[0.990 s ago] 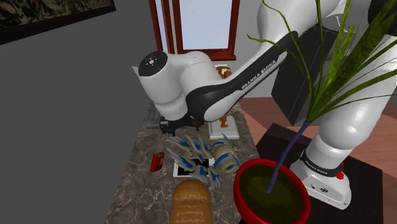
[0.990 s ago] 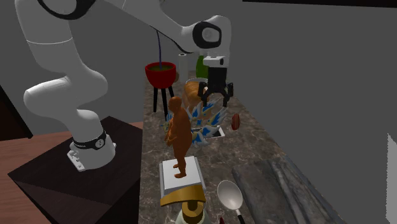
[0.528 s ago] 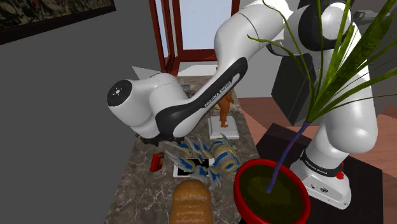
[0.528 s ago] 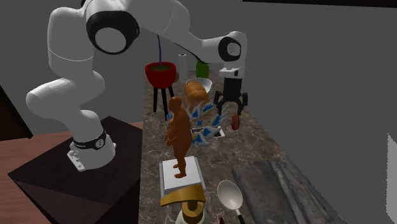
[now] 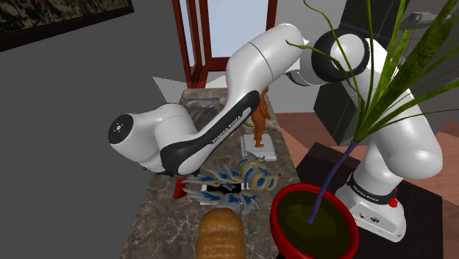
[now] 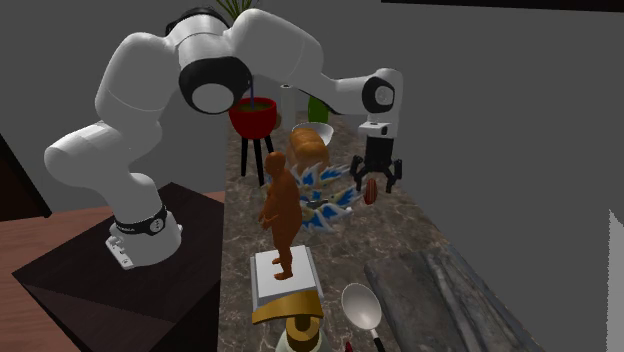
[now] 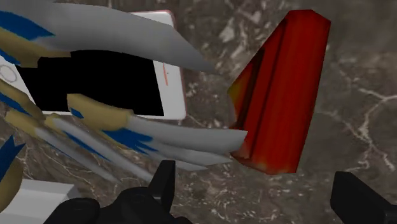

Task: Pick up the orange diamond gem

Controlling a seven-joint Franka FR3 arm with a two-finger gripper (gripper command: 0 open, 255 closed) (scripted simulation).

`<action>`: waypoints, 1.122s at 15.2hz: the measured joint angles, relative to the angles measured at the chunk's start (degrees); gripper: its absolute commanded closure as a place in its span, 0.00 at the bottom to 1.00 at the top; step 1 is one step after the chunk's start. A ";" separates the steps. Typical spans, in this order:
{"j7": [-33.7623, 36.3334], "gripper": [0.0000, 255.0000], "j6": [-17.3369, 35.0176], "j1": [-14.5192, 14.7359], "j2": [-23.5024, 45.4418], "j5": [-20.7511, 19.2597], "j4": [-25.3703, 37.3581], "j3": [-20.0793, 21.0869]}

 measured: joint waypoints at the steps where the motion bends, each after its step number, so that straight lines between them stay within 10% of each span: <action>1: 0.29 0.00 0.40 0.18 0.51 -0.30 0.00 -0.24; 4: 0.96 0.00 1.62 0.29 1.55 -1.03 -0.47 -0.79; 5: 1.00 1.00 1.72 0.35 1.70 -1.13 -0.36 -0.86; 17: 0.84 1.00 1.39 0.22 1.37 -0.97 -0.28 -0.70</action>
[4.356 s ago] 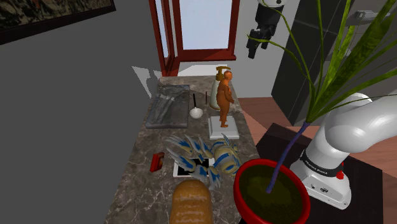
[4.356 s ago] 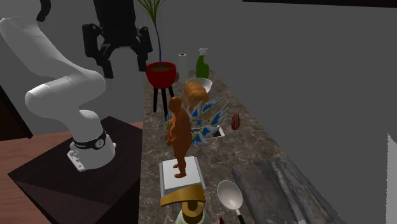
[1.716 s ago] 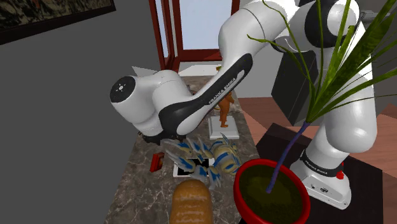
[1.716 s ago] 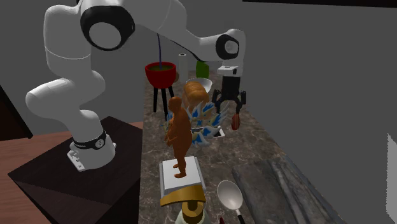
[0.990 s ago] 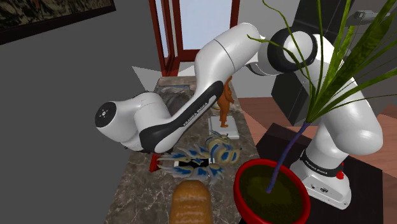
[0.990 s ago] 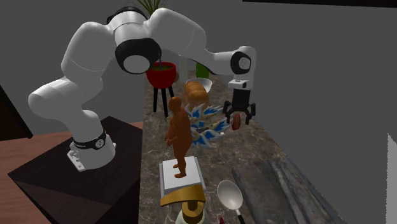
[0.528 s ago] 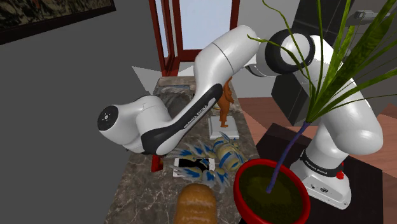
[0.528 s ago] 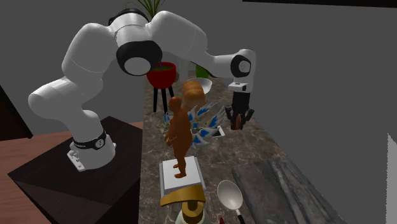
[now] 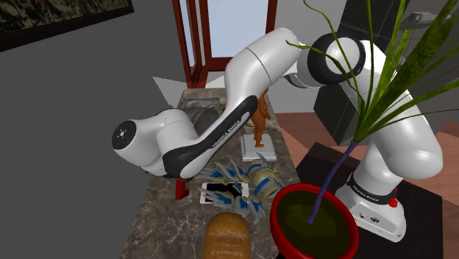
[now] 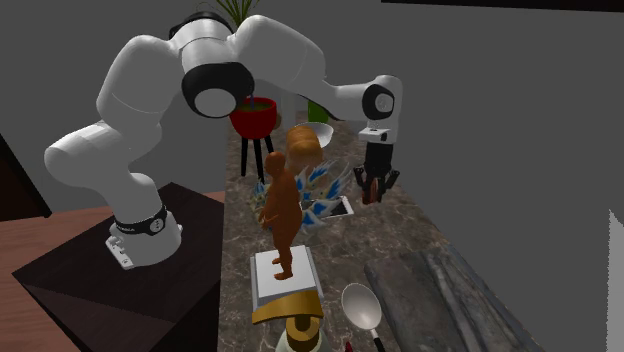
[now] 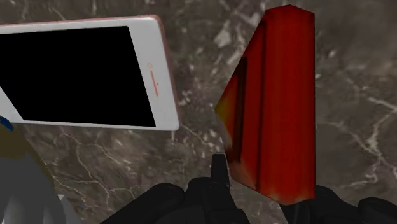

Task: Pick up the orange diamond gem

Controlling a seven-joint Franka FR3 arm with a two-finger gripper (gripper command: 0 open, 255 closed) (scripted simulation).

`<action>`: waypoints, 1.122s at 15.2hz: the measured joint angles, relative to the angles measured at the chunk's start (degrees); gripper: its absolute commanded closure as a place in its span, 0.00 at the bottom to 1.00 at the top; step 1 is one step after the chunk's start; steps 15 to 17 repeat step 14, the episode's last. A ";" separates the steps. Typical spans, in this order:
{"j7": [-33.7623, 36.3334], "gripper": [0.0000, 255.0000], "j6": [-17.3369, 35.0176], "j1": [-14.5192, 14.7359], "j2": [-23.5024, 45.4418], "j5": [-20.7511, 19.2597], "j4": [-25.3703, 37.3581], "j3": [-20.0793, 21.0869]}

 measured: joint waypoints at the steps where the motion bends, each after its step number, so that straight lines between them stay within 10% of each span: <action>1: -0.19 1.00 -0.40 0.00 -0.30 0.25 0.13 0.19; 17: -3.45 1.00 -6.02 -0.65 -4.81 3.32 2.68 2.39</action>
